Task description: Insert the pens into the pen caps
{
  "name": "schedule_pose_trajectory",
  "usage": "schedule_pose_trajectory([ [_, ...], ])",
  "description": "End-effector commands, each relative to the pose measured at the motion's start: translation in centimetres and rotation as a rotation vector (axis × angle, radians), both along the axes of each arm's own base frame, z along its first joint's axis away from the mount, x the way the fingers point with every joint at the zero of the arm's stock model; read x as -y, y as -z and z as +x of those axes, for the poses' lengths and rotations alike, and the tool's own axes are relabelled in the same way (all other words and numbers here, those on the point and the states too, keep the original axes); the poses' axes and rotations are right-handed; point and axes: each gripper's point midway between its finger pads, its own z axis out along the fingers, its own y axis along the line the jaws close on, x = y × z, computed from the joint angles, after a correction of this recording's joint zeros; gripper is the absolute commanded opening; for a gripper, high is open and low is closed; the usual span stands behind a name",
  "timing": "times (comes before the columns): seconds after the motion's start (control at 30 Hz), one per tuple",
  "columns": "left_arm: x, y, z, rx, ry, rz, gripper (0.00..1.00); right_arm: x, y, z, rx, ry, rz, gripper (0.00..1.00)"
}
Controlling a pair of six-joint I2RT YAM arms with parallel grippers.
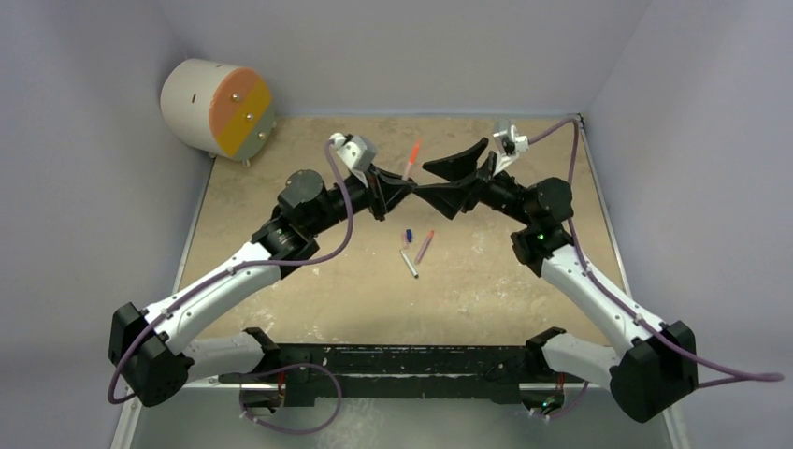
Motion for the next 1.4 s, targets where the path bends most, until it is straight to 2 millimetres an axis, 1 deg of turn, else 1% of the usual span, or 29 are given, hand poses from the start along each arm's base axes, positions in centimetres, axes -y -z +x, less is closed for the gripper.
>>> schedule_pose_trajectory([
  [0.0,-8.3,0.0,7.3,-0.109,-0.566,-0.088,0.00,4.1,0.1,4.0,-0.037,0.396,0.012,0.72],
  [0.07,-12.1,2.0,9.1,-0.174,-0.796,-0.040,0.00,4.9,2.4,4.5,-0.049,0.458,-0.028,0.70],
  [0.1,-14.0,2.6,9.5,-0.191,-0.903,-0.034,0.00,4.7,3.8,4.7,-0.064,0.454,-0.068,0.69],
  [0.13,-15.5,2.9,9.5,-0.202,-0.985,-0.038,0.00,4.0,5.5,4.9,-0.084,0.423,-0.119,0.68],
  [0.17,-16.7,3.3,9.6,-0.209,-1.044,-0.026,0.00,2.9,7.1,4.8,-0.102,0.381,-0.168,0.65],
  [0.2,-17.5,3.5,9.4,-0.208,-1.079,-0.015,0.00,1.5,9.0,4.8,-0.119,0.348,-0.230,0.64],
  [0.23,-18.2,3.5,9.3,-0.208,-1.111,-0.011,0.00,-0.2,10.7,4.8,-0.124,0.336,-0.300,0.64],
  [0.27,-19.1,3.4,9.1,-0.207,-1.150,-0.017,0.00,-2.2,12.8,4.7,-0.119,0.329,-0.391,0.63],
  [0.33,-20.8,2.9,8.6,-0.206,-1.220,-0.027,0.00,-6.0,16.7,4.2,-0.095,0.287,-0.553,0.60],
  [0.37,-21.3,2.6,8.3,-0.209,-1.231,-0.029,0.00,-7.7,18.6,3.7,-0.099,0.258,-0.608,0.56],
  [0.4,-21.4,2.2,8.2,-0.207,-1.204,-0.020,0.00,-8.7,19.8,3.8,-0.104,0.247,-0.635,0.52],
  [0.43,-21.9,2.2,8.2,-0.214,-1.189,-0.006,0.00,-9.6,21.1,4.1,-0.115,0.238,-0.656,0.46],
  [0.47,-23.4,2.2,8.4,-0.235,-1.217,-0.015,0.00,-10.3,21.9,4.4,-0.118,0.228,-0.659,0.39],
  [0.5,-24.2,2.2,8.4,-0.251,-1.221,-0.019,0.00,-10.8,23.1,4.4,-0.127,0.216,-0.669,0.33],
  [0.53,-25.3,2.3,8.5,-0.269,-1.236,-0.024,0.00,-11.8,22.7,5.0,-0.115,0.211,-0.658,0.26],
  [0.57,-26.3,2.5,8.5,-0.289,-1.249,-0.026,0.00,-12.6,23.0,5.2,-0.108,0.197,-0.667,0.20],
  [0.6,-26.9,2.9,8.6,-0.307,-1.247,-0.023,0.00,-13.4,23.4,5.4,-0.100,0.183,-0.682,0.18],
  [0.63,-27.4,3.3,8.7,-0.324,-1.247,-0.026,0.00,-14.3,23.9,5.4,-0.090,0.169,-0.700,0.18],
  [0.67,-27.7,3.8,8.7,-0.343,-1.243,-0.021,0.00,-15.1,24.8,5.5,-0.086,0.154,-0.725,0.21],
  [0.7,-27.9,4.5,8.9,-0.363,-1.236,-0.011,0.00,-15.8,25.4,5.7,-0.078,0.145,-0.746,0.28],
  [0.77,-27.6,5.9,9.5,-0.400,-1.201,0.004,0.00,-17.3,25.7,6.2,-0.056,0.137,-0.762,0.33],
  [0.83,-27.4,7.3,10.1,-0.431,-1.174,0.016,0.00,-18.3,26.1,6.5,-0.046,0.124,-0.771,0.37],
  [0.9,-27.5,8.1,10.4,-0.453,-1.158,0.013,0.00,-19.3,26.4,6.5,-0.038,0.110,-0.774,0.37],
  [1.0,-27.9,8.1,10.4,-0.458,-1.164,-0.003,0.00,-20.7,27.4,6.4,-0.026,0.096,-0.806,0.38],
  [1.1,-29.2,7.0,10.1,-0.444,-1.216,-0.031,0.00,-21.8,28.4,6.0,-0.023,0.082,-0.826,0.39],
  [1.23,-31.0,5.6,9.5,-0.442,-1.257,-0.044,0.00,-22.6,29.6,5.6,-0.026,0.065,-0.843,0.39],
  [1.27,-31.6,5.5,9.5,-0.451,-1.265,-0.039,0.00,-22.7,30.0,5.5,-0.026,0.061,-0.848,0.40],
  [1.37,-32.3,5.9,9.5,-0.471,-1.266,-0.036,0.00,-23.1,31.0,5.4,-0.031,0.050,-0.861,0.39],
])
